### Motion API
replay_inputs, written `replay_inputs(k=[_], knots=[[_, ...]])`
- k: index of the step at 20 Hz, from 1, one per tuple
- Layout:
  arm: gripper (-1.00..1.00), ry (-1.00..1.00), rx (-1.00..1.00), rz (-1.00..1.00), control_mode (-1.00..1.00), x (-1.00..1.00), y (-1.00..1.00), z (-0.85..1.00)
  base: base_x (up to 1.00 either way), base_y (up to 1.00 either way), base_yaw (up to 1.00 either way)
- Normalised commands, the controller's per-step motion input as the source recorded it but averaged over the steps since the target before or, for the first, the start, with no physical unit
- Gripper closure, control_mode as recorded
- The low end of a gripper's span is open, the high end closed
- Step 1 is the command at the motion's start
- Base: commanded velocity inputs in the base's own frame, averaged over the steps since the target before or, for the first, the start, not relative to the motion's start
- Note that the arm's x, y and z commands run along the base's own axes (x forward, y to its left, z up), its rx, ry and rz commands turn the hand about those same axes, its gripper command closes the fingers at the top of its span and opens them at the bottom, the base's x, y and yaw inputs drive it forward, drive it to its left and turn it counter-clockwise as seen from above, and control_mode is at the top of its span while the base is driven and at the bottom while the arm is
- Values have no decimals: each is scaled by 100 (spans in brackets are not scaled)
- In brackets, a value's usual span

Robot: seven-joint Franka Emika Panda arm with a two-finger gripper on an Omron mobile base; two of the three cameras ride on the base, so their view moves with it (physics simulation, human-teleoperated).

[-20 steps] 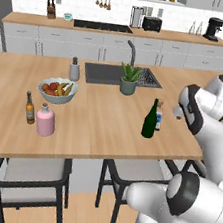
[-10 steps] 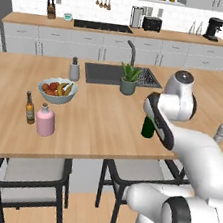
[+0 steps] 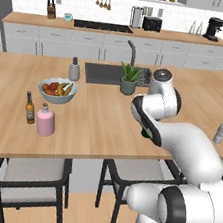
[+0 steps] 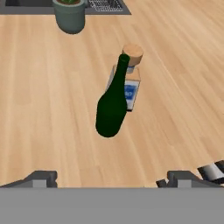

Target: Move the plastic bottles in the middle to the plastics group, and the glass bottles in the middle to the glass group.

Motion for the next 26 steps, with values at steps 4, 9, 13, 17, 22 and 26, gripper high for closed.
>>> replay_inputs(k=[4, 9, 13, 17, 22, 26], knots=[[-100, 2, 8, -1, -100, 35, -32, 0, 0, 0, 0], [-100, 0, 0, 0, -100, 68, -17, -8, 0, 0, 0], [-100, 0, 1, 0, -100, 39, -1, -4, 0, 0, 0], [-100, 0, 2, 0, -100, 32, -2, -12, 0, 0, 0], [-100, 0, 6, -1, -100, 7, -22, -11, 0, 0, 0], [-100, 0, 4, 0, -100, 0, -18, -3, 0, 0, 0]])
